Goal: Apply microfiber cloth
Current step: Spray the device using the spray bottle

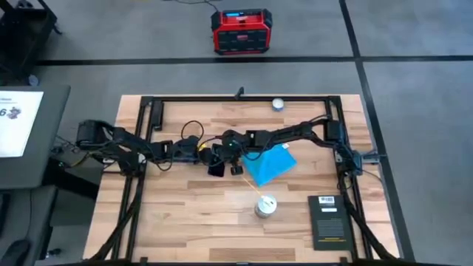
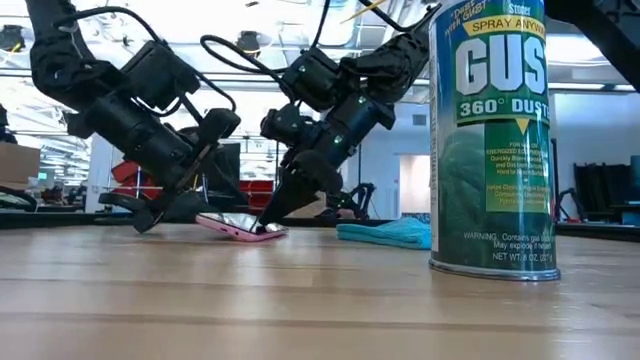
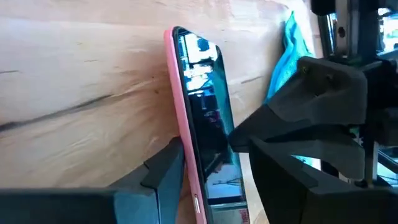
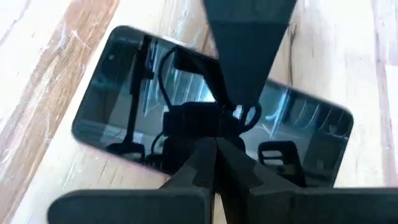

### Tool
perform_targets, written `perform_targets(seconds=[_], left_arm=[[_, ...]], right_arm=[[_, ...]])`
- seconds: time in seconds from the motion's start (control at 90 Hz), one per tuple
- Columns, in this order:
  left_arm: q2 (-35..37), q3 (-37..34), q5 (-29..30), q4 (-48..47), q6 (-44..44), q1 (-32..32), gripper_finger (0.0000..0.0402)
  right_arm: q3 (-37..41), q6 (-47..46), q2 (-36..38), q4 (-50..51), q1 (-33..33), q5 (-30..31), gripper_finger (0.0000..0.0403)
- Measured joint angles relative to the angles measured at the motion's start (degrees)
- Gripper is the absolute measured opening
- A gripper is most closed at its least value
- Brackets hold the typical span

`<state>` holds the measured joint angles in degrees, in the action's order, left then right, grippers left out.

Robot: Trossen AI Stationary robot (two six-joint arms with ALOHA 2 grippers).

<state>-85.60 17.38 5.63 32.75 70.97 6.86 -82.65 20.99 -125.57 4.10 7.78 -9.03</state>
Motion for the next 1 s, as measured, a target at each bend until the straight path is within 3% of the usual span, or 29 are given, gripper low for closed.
perform_targets(seconds=[0.3, 0.544, 1.0], left_arm=[[-2.21, 2.52, -0.31, -0.65, -4.75, -0.69, 0.0120], [-6.21, 3.86, -4.59, 3.62, -8.99, -1.10, 0.0016], [1.00, 3.49, -6.27, -2.20, -19.78, -0.57, 0.0006]], right_arm=[[-2.05, -0.57, -3.02, -0.98, -0.38, -3.19, 0.0000], [-2.75, 0.23, -3.03, 2.15, -0.01, -3.81, 0.0000], [-2.70, 0.57, 0.94, 3.15, -0.01, -1.12, 0.0000]])
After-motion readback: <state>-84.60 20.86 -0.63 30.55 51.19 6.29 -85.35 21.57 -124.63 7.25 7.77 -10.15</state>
